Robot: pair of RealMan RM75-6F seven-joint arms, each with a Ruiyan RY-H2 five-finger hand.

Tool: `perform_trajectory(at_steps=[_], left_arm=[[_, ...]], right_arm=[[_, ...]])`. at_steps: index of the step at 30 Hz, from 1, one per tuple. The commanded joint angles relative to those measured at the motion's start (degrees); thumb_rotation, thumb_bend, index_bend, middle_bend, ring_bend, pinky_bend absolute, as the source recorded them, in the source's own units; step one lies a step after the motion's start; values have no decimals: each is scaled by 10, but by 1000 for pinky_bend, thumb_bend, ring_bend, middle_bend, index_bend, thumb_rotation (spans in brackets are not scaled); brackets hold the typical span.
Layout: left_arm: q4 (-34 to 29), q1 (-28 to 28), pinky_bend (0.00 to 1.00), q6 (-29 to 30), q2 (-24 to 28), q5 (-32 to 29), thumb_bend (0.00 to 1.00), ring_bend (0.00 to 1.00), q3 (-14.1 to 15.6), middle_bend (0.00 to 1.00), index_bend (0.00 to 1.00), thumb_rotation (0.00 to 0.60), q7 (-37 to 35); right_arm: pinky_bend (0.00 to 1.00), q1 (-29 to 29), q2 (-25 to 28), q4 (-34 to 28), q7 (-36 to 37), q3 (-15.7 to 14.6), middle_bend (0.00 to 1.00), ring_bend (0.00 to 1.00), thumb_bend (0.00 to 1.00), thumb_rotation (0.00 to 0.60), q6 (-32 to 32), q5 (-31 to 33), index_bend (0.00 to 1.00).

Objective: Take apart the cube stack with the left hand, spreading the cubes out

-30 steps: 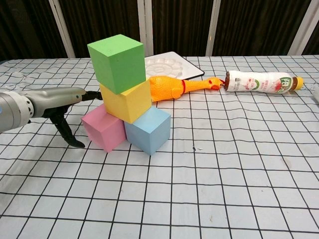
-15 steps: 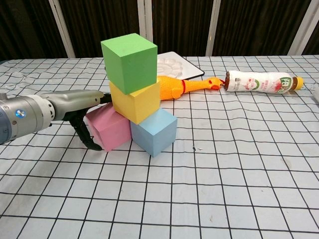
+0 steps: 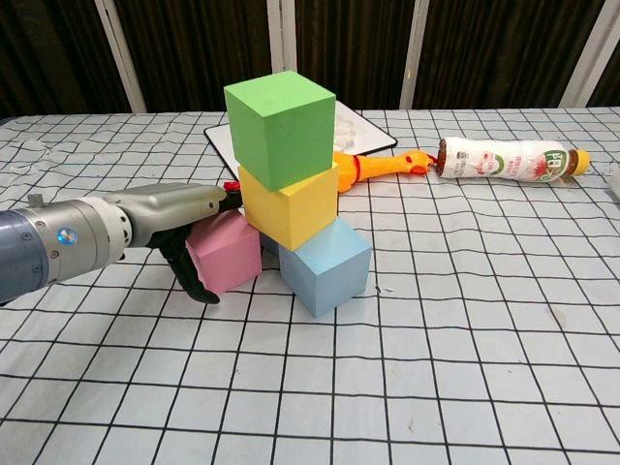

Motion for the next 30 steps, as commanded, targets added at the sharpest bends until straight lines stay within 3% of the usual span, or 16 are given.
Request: perform_trajectory(at_steps=[1,12,20,30], left_arm=[[0,3,241,6,0,8,21,213,-1,115,0,600,-7],[-4,17,379,7,31,16,35,355,-2,222,0,600,-37],[7,27,505,25,40,36,284,473,-1,373,119,600,-47],[1,52,510,73,61,105,309,487,1,402,144,600,-66]], right_arm=[[54,0,0,0,0,0,30,128,25,600,-1,0,142],[54,2,-1,-3,-3,-1,30,130,26,600,-7,4,142],[54,4,0,-5,1,-1,30,133,25,600,-13,6,142],[54,4,3,-6,8,-3,30,135,26,600,-13,3,142]])
